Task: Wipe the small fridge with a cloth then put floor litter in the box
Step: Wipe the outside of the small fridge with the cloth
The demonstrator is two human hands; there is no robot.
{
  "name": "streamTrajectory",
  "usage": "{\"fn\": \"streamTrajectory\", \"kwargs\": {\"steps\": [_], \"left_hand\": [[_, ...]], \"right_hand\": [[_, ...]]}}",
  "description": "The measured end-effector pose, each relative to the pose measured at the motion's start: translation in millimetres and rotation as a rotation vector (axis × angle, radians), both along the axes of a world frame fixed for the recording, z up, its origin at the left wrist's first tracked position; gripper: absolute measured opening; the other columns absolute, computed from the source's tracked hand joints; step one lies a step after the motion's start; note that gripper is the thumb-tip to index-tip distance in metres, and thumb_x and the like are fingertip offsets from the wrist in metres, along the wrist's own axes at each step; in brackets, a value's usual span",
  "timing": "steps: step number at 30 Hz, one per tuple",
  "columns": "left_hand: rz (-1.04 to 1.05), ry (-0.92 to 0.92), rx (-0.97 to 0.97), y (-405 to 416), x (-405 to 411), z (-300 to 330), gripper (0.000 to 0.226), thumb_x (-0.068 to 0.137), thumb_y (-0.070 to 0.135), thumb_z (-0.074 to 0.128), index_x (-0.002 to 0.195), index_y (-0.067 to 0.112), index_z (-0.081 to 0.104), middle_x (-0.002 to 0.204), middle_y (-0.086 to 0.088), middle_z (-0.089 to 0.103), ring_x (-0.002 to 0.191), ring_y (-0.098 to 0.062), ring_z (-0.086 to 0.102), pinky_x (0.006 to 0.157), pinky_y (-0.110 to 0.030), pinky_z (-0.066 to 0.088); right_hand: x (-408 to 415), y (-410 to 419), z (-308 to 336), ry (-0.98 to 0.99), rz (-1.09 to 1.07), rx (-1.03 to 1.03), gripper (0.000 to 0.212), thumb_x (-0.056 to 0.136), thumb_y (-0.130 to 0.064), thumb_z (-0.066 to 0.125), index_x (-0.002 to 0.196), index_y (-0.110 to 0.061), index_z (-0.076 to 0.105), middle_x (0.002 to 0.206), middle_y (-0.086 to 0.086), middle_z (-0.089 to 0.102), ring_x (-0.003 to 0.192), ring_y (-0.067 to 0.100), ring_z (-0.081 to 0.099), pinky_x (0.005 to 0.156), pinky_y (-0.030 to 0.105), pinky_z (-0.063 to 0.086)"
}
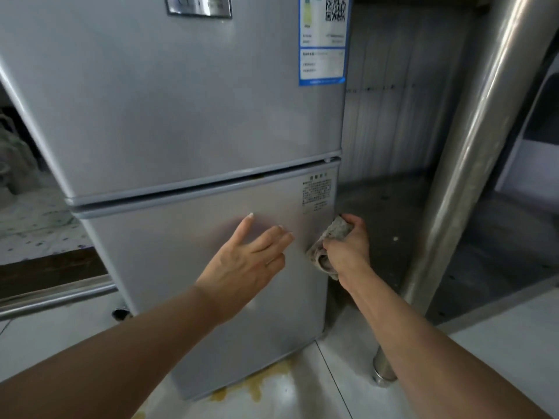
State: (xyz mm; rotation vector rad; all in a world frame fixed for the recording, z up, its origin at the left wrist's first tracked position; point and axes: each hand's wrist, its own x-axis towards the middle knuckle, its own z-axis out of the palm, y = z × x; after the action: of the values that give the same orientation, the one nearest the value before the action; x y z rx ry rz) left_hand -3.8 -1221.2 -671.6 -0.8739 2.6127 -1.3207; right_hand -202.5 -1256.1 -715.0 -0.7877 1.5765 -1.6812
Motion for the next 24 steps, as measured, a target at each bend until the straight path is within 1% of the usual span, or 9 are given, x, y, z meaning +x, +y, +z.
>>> {"fn": "streamTrajectory", "kwargs": {"steps": [2,3,4,7,8,12,16,21,24], "left_hand": [[0.007,0.001,0.001,-2,1,4,0.058,0.078,0.021,0.064,0.132,0.018,0.044,0.156,-0.007,0.016,0.142,-0.027,0.017,0.106,-0.062,-0.007],[0.006,0.006,-0.002,-3,2,8,0.056,0.081,0.020,0.061,0.133,0.018,0.041,0.156,-0.007,0.014,0.143,-0.027,0.014,0.105,-0.061,-0.011],[-0.005,0.018,-0.021,-2,3,13,0.053,0.081,0.021,0.060,0.132,0.018,0.044,0.156,-0.007,0.018,0.142,-0.028,0.018,0.105,-0.061,-0.008],[-0.044,0.083,-0.073,1,5,32,0.049,0.066,0.024,0.073,0.114,0.019,0.062,0.143,-0.006,0.045,0.131,-0.027,0.042,0.107,-0.057,0.020],[-0.070,0.118,-0.079,0,4,39,0.050,0.062,0.023,0.074,0.110,0.018,0.065,0.140,-0.007,0.049,0.129,-0.028,0.045,0.106,-0.056,0.024],[-0.099,0.191,-0.137,0,5,67,0.048,0.063,0.017,0.064,0.111,0.015,0.062,0.140,-0.008,0.048,0.130,-0.030,0.044,0.106,-0.055,0.028],[-0.105,0.208,-0.114,0,8,89,0.054,0.057,0.022,0.074,0.110,0.016,0.065,0.138,-0.007,0.051,0.125,-0.025,0.050,0.101,-0.055,0.037],[-0.122,0.212,-0.068,3,15,89,0.060,0.051,0.021,0.077,0.110,0.015,0.065,0.136,-0.008,0.052,0.121,-0.027,0.052,0.098,-0.055,0.039],[-0.118,0.206,-0.077,5,16,91,0.059,0.052,0.021,0.076,0.109,0.015,0.065,0.135,-0.008,0.053,0.119,-0.027,0.054,0.096,-0.055,0.041]], "right_hand": [[1,1,14,0.000,0.001,-0.005,0.052,0.078,0.008,0.063,0.107,-0.031,0.044,0.085,-0.015,0.048,0.074,0.002,0.052,0.055,0.017,0.047],[1,2,21,-0.003,0.001,-0.007,0.052,0.079,0.008,0.063,0.109,-0.031,0.044,0.085,-0.014,0.048,0.075,0.002,0.052,0.053,0.017,0.047],[1,2,29,-0.006,0.001,-0.013,0.052,0.079,0.007,0.063,0.109,-0.030,0.044,0.085,-0.013,0.048,0.074,0.003,0.053,0.051,0.017,0.046],[-1,4,53,-0.015,0.024,-0.028,0.053,0.079,0.005,0.064,0.112,-0.032,0.044,0.088,-0.012,0.048,0.075,0.004,0.053,0.045,0.016,0.044],[-3,5,62,-0.009,0.038,-0.029,0.053,0.080,0.004,0.064,0.112,-0.032,0.043,0.089,-0.011,0.048,0.076,0.005,0.054,0.044,0.016,0.043],[-5,7,96,0.006,0.062,-0.068,0.049,0.081,0.004,0.063,0.111,-0.030,0.044,0.090,-0.006,0.050,0.078,0.011,0.057,0.046,0.019,0.047],[-4,9,115,-0.001,0.053,-0.054,0.047,0.081,0.001,0.066,0.111,-0.028,0.045,0.088,-0.005,0.049,0.074,0.012,0.057,0.043,0.020,0.046],[0,14,113,0.039,0.044,-0.060,0.045,0.080,-0.001,0.066,0.110,-0.026,0.045,0.089,-0.004,0.052,0.074,0.011,0.058,0.044,0.019,0.045],[3,15,112,0.065,0.024,-0.077,0.046,0.081,0.000,0.065,0.112,-0.025,0.043,0.089,-0.005,0.051,0.079,0.013,0.060,0.055,0.025,0.053]]}}
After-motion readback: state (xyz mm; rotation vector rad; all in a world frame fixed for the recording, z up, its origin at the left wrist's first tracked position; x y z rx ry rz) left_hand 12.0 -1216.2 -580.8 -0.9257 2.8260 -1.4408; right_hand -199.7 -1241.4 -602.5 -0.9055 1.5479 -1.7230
